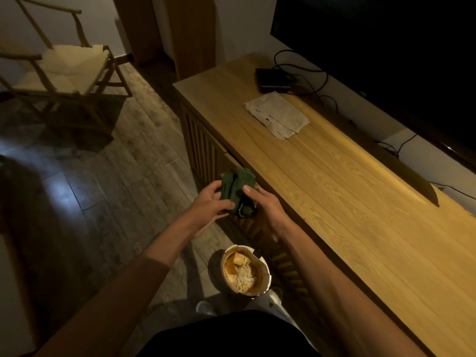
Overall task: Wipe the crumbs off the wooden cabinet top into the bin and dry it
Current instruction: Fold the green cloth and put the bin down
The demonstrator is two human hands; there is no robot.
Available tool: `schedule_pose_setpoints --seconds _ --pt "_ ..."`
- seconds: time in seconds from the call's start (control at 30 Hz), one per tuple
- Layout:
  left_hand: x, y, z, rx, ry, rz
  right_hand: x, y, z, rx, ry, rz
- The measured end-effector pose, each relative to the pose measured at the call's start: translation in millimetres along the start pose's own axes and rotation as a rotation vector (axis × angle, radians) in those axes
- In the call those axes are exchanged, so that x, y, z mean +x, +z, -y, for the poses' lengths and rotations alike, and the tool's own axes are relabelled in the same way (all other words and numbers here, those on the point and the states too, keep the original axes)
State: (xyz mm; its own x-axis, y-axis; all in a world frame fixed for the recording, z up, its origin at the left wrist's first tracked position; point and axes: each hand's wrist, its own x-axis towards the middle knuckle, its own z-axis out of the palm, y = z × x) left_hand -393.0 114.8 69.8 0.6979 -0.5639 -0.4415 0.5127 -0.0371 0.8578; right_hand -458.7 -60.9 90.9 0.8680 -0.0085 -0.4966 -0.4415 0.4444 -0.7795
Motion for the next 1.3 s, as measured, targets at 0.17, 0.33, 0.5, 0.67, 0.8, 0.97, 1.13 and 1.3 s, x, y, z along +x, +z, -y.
schedule_pose_setpoints --seconds 0.17,0.33,0.5,0.67,0.8,0.97,1.13,1.3 --pt "-1 -4 1 0.045 0.007 -0.044 5 0 -10 0.03 -0.011 -0.011" --pt "0 -14 1 -0.218 -0.025 0.015 1 6 -10 0.133 0.008 -0.013" --pt "0 -20 4 -0.414 -0.027 0.044 -5 -3 -21 0.432 0.051 -0.025" --pt "9 -19 8 -0.285 -0.051 -0.031 -1 -12 -26 0.081 -0.032 -0.092" --pt "27 -11 12 -0.15 -0.074 -0.197 7 -31 -30 -0.005 -0.034 -0.186" --pt "48 -5 11 -0.119 -0.077 -0.245 20 -49 -25 0.05 -0.002 -0.21" --pt "76 -2 5 -0.092 -0.085 -0.297 40 -68 -15 -0.02 0.008 -0.292" --pt "111 1 -4 -0.067 -0.092 -0.269 67 -88 -7 0.003 0.056 -0.381"
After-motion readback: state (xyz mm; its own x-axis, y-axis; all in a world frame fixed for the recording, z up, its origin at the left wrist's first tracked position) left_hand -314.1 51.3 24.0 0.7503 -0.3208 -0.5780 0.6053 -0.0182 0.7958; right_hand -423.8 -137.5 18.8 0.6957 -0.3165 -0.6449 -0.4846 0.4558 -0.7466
